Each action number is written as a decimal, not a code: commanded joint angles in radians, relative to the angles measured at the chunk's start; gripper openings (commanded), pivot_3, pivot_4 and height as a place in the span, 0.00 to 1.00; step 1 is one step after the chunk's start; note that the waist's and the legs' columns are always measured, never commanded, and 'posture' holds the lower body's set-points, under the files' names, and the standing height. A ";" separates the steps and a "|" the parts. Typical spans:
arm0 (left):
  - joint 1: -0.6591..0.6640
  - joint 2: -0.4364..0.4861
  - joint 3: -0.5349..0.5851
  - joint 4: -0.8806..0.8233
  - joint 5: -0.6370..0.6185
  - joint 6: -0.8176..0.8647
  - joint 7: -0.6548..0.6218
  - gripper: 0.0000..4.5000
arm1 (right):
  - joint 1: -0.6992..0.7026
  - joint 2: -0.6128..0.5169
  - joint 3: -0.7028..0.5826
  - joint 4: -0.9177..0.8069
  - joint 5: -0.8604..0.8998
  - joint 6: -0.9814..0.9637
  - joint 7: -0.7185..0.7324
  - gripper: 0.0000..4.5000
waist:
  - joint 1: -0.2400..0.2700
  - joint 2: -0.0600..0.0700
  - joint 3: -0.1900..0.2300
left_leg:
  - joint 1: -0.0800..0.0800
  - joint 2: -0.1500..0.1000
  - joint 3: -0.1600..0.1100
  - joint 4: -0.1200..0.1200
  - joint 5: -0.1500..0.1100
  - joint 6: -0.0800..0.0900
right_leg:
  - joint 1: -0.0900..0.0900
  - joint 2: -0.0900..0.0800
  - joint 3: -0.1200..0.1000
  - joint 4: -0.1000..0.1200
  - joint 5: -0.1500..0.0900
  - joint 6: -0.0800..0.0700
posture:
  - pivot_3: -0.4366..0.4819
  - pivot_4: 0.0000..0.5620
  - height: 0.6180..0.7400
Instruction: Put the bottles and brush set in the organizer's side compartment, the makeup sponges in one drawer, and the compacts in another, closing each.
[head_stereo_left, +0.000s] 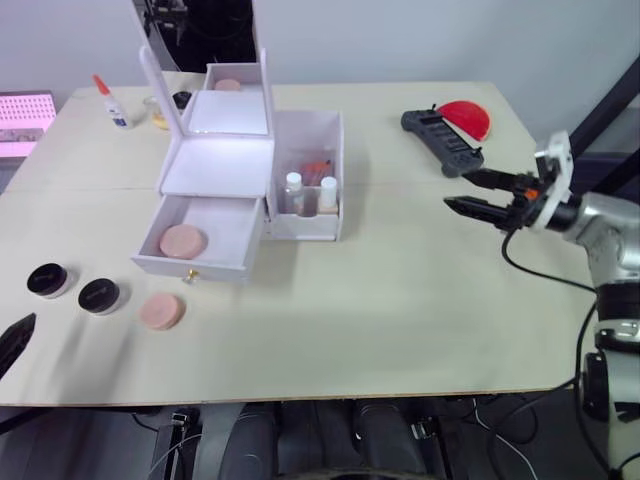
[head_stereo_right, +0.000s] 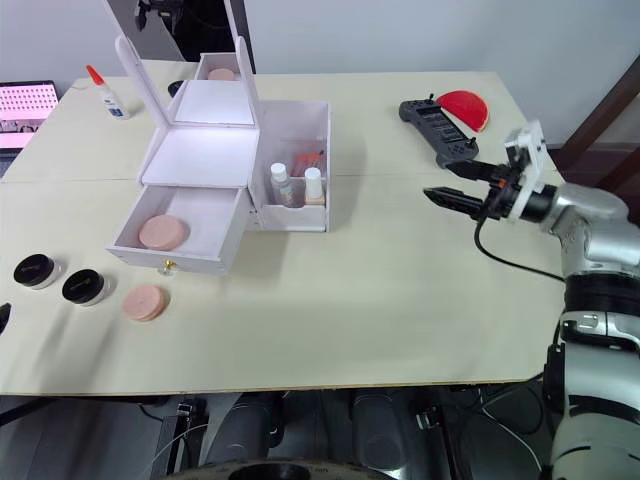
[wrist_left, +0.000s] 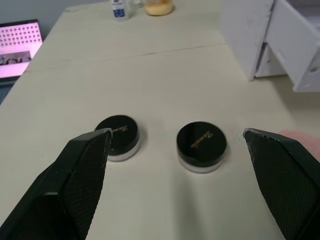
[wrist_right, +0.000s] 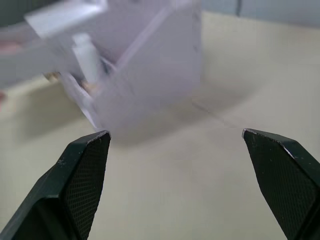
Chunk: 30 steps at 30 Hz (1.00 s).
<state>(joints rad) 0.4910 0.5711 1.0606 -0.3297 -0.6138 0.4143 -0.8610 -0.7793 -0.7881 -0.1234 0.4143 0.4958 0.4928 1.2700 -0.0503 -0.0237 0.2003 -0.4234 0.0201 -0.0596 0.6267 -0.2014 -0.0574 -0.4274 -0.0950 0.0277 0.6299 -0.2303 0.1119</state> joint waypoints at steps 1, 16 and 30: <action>0.040 -0.043 -0.070 -0.159 -0.009 0.013 0.073 0.99 | -0.140 0.014 0.051 -0.198 0.099 0.185 0.042 1.00 | -0.004 0.002 0.001 | 0.000 0.000 0.000 0.000 0.000 0.000 | 0.000 0.000 0.000 0.000 0.000 0.000 | 0.48 0.27 1.00; 0.088 -0.281 -0.482 -0.297 0.163 -0.031 0.347 0.99 | -0.383 0.020 0.246 -0.260 0.038 0.154 0.280 1.00 | 0.007 -0.002 -0.002 | -0.003 0.000 0.000 0.001 0.000 0.000 | 0.000 0.000 -0.001 -0.003 0.001 -0.001 | 0.48 0.27 1.00; -0.120 -0.219 -0.622 -0.175 0.223 0.095 0.486 0.99 | -0.352 -0.044 0.240 -0.214 -0.041 0.099 0.304 1.00 | 0.006 -0.002 -0.001 | -0.002 0.000 0.000 0.001 0.000 0.000 | -0.001 0.001 -0.001 -0.001 0.001 -0.001 | 0.48 0.27 1.00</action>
<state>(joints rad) 0.3720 0.3403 0.4401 -0.4847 -0.3836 0.4924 -0.3850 -1.1177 -0.8184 0.1461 0.2220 0.4523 0.6017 1.5703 -0.0442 -0.0254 0.1988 -0.4253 0.0204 -0.0598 0.6276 -0.2015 -0.0576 -0.4282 -0.0940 0.0266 0.6293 -0.2296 0.1111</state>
